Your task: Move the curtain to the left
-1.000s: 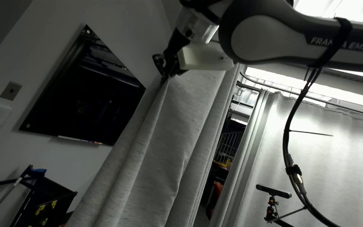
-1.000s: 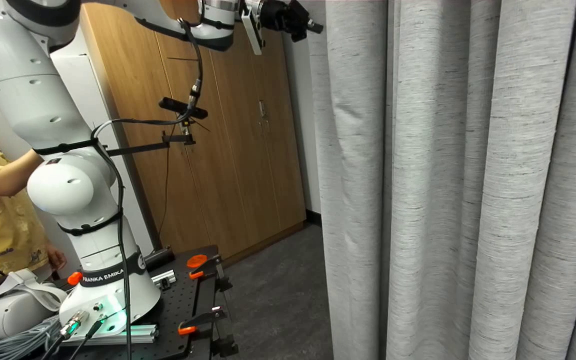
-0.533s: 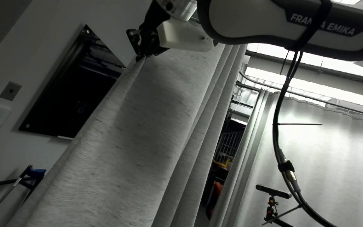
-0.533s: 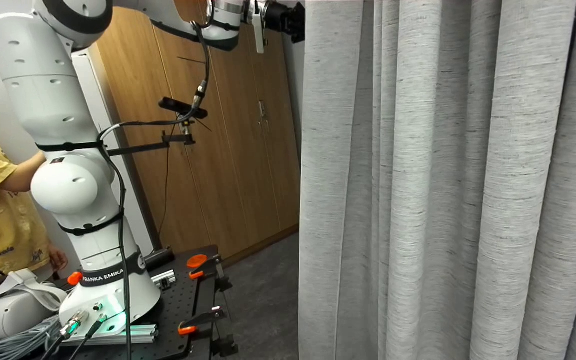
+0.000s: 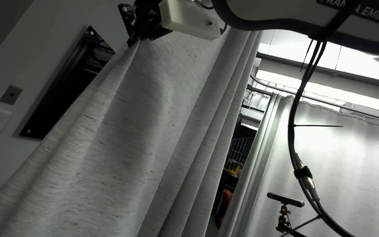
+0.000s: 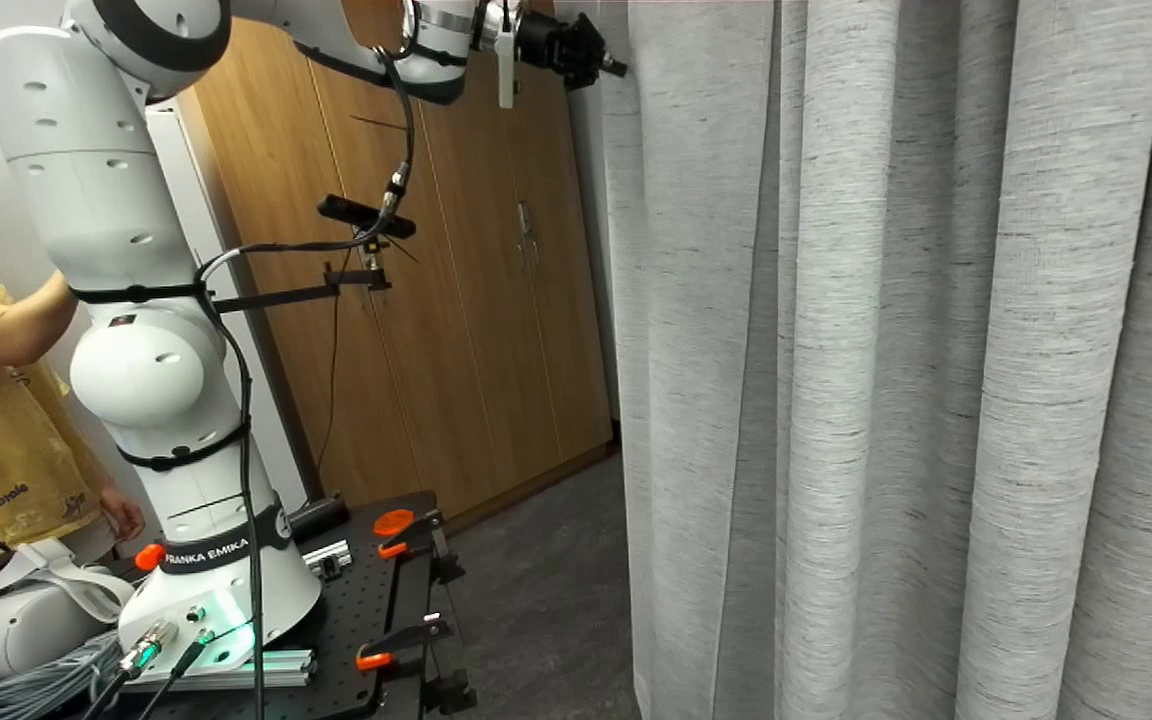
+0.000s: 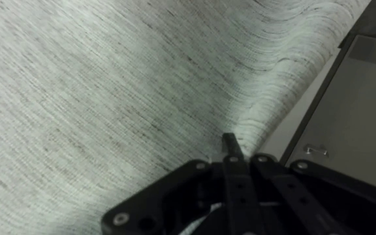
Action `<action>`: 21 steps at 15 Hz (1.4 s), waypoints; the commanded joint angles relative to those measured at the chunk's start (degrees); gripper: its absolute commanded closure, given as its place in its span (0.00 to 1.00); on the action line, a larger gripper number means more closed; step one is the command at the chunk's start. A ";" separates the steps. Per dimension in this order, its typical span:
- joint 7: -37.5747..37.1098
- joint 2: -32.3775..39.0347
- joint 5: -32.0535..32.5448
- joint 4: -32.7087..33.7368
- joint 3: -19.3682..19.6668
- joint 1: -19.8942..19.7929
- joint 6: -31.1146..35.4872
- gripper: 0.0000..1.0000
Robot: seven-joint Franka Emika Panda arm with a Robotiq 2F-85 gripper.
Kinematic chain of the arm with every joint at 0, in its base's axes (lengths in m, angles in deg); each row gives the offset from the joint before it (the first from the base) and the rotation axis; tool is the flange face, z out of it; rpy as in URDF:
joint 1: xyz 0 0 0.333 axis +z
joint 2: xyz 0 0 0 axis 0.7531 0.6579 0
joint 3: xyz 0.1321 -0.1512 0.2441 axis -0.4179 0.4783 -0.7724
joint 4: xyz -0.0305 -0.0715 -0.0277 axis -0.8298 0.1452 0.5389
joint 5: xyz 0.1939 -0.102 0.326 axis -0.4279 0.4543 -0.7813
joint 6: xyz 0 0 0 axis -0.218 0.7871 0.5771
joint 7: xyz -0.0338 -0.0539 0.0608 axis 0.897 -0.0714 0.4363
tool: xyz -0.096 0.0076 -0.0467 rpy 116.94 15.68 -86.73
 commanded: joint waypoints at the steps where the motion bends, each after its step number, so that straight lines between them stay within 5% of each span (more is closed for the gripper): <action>1: 3.11 2.39 -4.33 -1.96 -1.07 2.75 0.83 1.00; 15: 4.88 1.44 -5.07 -4.93 -3.83 6.37 1.69 1.00; 21: 1.88 1.36 -2.70 -4.90 -5.14 7.91 9.52 1.00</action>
